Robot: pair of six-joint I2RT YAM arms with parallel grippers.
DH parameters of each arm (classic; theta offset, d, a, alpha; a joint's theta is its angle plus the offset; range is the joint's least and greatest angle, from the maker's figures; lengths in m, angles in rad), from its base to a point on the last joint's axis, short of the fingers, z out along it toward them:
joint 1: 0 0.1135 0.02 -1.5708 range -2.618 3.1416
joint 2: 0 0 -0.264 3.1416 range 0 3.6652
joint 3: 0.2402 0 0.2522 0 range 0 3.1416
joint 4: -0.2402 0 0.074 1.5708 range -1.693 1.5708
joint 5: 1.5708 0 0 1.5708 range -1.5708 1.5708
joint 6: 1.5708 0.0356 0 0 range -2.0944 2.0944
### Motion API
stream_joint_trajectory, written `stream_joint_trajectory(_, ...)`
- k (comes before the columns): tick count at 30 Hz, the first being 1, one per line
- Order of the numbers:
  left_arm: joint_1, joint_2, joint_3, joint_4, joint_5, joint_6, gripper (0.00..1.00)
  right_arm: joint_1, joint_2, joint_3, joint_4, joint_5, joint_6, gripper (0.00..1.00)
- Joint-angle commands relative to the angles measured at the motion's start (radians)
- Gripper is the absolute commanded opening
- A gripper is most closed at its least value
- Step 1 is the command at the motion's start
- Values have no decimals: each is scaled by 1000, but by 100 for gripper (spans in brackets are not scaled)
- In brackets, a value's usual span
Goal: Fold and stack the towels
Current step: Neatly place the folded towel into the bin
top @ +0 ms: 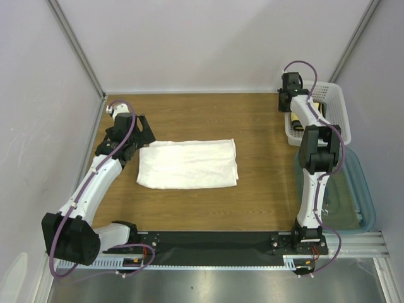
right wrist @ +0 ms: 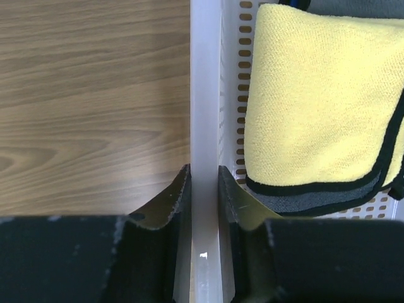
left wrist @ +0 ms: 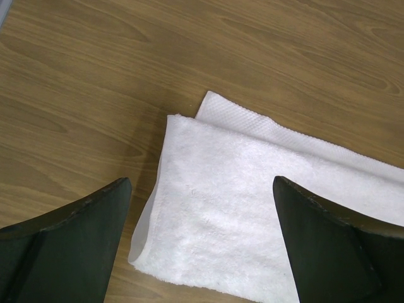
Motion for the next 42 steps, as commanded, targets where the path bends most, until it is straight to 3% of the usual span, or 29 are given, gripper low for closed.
stream_joint_trajectory(1, 2, -26, -6, 35, 21, 22, 100, 82, -55, -19, 36, -105, -7, 0)
stream_joint_trajectory(3, 2, -20, -4, 36, 28, 19, 100, 90, -50, -1, 16, -59, 74, 0)
stream_joint_trajectory(8, 2, -21, -9, 45, 45, 17, 100, 76, -9, 79, -16, -128, 376, 0)
stream_joint_trajectory(13, 2, -49, -25, 50, 48, 17, 100, 98, 20, 151, -56, -111, 462, 0)
stream_joint_trajectory(16, 2, -61, -38, 59, 54, 14, 100, 98, -7, 84, -44, -65, 646, 0)
stream_joint_trajectory(18, 2, -64, -42, 64, 60, 10, 100, 86, -47, 14, 51, -114, 807, 0)
stream_joint_trajectory(21, 2, -67, -55, 75, 70, 4, 100, 93, -40, -25, 139, -191, 904, 0)
stream_joint_trajectory(26, 2, -86, -90, 105, 94, -7, 100, 121, 2, 18, 154, -113, 1099, 0)
stream_joint_trajectory(30, 2, -99, -117, 131, 129, -15, 100, 139, -19, -57, 310, -25, 1255, 0)
stream_joint_trajectory(35, 2, -102, -124, 139, 143, -15, 100, 125, 45, 22, 248, 90, 1465, 0)
stream_joint_trajectory(39, 2, -113, -137, 154, 154, -18, 100, 96, 68, -31, 324, 110, 1678, 0)
stream_joint_trajectory(42, 4, -124, -144, 156, 166, -19, 100, 90, 122, 48, 271, 151, 1725, 0)
